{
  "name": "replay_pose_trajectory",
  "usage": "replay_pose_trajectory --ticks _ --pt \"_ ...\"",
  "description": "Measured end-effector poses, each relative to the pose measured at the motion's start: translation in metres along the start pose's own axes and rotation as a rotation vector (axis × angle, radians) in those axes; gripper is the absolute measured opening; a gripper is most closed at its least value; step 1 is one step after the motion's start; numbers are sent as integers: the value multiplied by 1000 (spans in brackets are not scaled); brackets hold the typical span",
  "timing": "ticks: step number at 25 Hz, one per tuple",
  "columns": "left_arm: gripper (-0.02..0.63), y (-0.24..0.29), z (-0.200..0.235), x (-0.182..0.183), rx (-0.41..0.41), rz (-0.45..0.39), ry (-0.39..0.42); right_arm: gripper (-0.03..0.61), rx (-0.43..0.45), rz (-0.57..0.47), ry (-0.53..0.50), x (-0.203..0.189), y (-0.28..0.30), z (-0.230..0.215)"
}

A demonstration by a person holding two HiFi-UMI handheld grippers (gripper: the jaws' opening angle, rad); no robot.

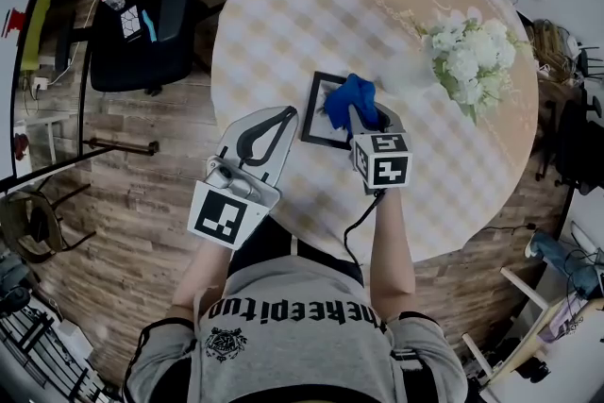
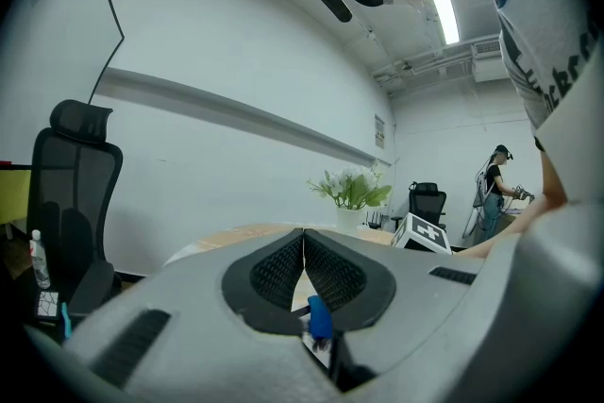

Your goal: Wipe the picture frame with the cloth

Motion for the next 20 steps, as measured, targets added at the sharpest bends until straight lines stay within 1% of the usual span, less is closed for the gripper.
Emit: replay_pose_trajectory --ticks 8,11,16,20 --pt "18 -5 -3 2 1 -13 3 91 53 10 6 -26 -11 20" --pt "18 -8 -2 2 6 -14 4 91 61 10 -14 -25 -8 23" --pt "18 -19 -9 -2 27 -16 8 91 107 -4 -36 -26 2 35" --pt "18 -23 9 0 50 -13 -1 91 152 -6 -48 -12 22 56"
Point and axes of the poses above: the fingertips, and each gripper's own axes: y forward along the fingers, z to its left, x out of its top, the point moved 1 cm from there along -y, backward along the fingers, and after that the axes turned 15 degrees about x, right-handed, at the moved point
